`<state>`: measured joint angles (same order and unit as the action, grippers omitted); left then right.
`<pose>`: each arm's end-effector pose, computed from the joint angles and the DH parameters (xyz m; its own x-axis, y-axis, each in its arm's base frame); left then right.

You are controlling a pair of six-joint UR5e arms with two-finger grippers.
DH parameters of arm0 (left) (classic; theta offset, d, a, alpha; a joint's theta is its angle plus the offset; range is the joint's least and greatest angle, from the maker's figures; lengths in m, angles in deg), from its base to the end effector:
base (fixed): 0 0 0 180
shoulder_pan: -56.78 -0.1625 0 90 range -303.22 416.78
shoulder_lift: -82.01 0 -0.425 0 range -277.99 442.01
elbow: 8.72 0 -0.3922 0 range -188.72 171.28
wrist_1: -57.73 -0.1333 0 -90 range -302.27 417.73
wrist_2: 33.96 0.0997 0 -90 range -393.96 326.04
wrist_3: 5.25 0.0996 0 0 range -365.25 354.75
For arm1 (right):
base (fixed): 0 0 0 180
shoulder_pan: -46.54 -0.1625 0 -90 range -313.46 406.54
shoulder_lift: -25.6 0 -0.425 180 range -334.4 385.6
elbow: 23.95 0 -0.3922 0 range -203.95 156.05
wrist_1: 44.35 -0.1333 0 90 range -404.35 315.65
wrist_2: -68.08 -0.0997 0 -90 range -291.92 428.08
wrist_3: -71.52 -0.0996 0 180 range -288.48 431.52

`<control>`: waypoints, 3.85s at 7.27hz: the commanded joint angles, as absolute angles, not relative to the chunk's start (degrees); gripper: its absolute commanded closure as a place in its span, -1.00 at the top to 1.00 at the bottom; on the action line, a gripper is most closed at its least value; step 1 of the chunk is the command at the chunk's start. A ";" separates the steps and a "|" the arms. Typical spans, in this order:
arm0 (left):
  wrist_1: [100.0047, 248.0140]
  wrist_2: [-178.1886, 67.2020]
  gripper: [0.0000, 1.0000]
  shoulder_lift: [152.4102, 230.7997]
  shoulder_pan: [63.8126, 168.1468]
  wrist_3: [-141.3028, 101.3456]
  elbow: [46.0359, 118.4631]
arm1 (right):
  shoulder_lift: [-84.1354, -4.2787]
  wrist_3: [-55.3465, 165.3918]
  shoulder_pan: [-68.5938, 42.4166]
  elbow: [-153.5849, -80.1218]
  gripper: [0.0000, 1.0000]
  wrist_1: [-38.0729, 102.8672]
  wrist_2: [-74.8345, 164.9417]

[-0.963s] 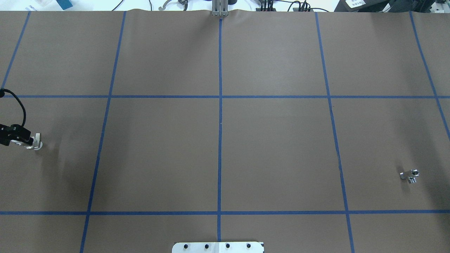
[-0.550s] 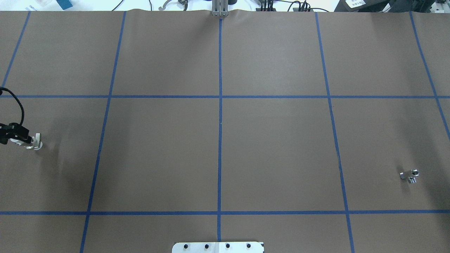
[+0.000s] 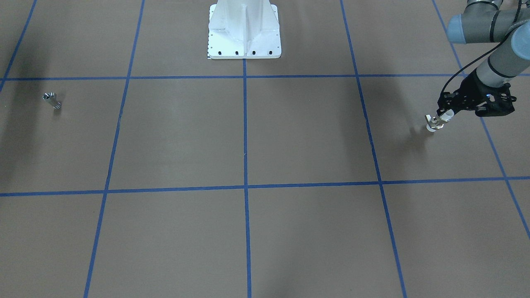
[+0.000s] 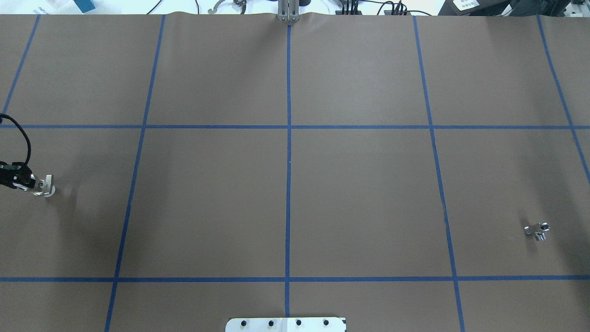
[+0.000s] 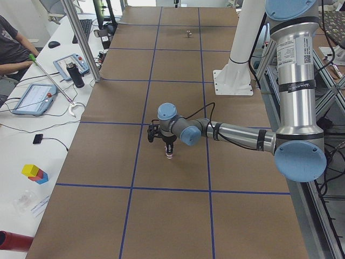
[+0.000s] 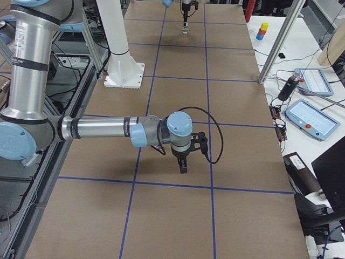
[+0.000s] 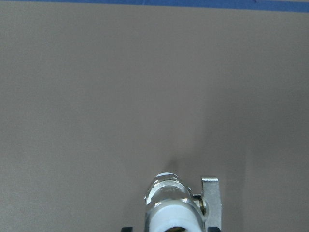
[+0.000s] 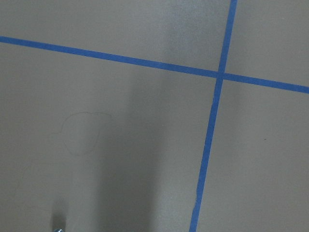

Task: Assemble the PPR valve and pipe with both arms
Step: 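Lift the valve with the left gripper and carry it toward table center, then lower the valve upright at table center and open the left gripper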

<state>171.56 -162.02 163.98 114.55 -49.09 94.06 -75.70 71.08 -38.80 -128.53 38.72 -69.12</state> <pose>0.1827 -0.4245 0.5720 0.6913 -0.0317 -0.7218 0.0146 0.9994 -0.0299 0.0260 -0.4219 0.6057 0.6672 -0.1773 0.7235 0.0748 0.9823 0.1717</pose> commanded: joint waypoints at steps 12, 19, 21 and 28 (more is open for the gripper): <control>136.66 -148.68 -1.00 213.57 89.93 -81.00 93.86 | -75.74 71.08 -37.74 -127.57 1.00 38.79 -69.03; 138.93 -146.55 -1.00 225.45 85.53 -83.38 78.39 | -75.83 71.08 -37.74 -127.48 1.00 38.71 -69.12; 139.12 -146.37 -1.00 225.27 85.00 -83.30 77.94 | -75.83 71.08 -37.74 -127.39 1.00 38.71 -69.03; 139.38 -146.37 -1.00 225.18 84.03 -83.29 77.76 | -75.83 71.08 -37.74 -126.87 1.00 38.71 -69.12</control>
